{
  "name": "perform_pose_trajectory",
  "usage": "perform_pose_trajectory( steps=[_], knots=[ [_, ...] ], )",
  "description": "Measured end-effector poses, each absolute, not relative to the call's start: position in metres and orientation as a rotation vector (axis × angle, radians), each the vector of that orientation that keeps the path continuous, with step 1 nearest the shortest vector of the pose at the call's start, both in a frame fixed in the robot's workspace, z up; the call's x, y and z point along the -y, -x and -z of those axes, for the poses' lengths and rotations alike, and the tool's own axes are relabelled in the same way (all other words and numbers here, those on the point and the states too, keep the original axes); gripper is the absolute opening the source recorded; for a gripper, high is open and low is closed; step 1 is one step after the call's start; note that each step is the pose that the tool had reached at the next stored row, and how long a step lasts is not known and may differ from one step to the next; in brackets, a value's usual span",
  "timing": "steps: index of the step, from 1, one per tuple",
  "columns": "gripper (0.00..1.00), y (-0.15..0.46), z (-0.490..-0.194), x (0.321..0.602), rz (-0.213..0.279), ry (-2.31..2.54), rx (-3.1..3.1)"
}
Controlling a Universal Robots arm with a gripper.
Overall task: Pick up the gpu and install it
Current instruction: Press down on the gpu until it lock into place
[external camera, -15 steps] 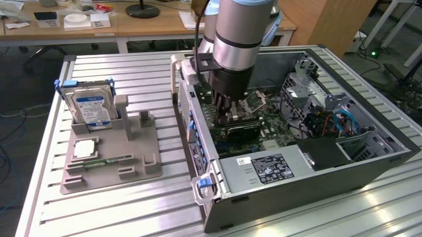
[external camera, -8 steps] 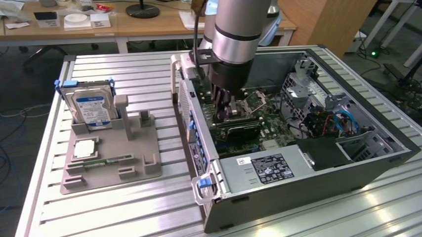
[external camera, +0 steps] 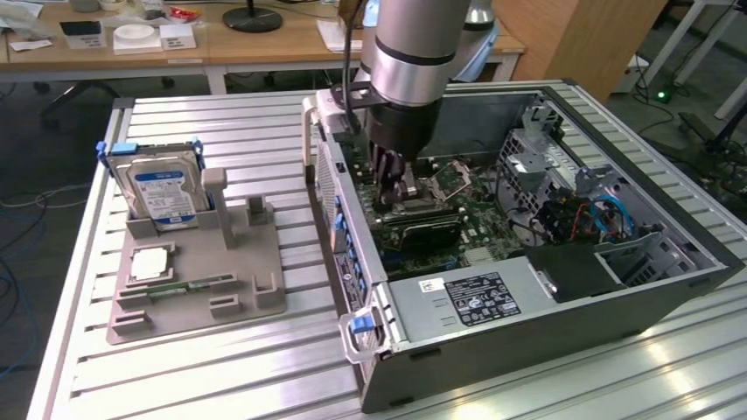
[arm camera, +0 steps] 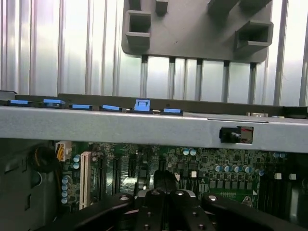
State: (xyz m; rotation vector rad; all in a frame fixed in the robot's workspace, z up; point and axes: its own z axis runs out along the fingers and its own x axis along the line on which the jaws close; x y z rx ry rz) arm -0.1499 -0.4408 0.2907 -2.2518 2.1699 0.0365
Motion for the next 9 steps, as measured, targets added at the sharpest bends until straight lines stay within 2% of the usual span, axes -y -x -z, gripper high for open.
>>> perform_pose_trajectory(
  steps=[9],
  knots=[
    [0.11,0.165,-0.291,0.440,-0.035,2.266,-2.157]
  ],
)
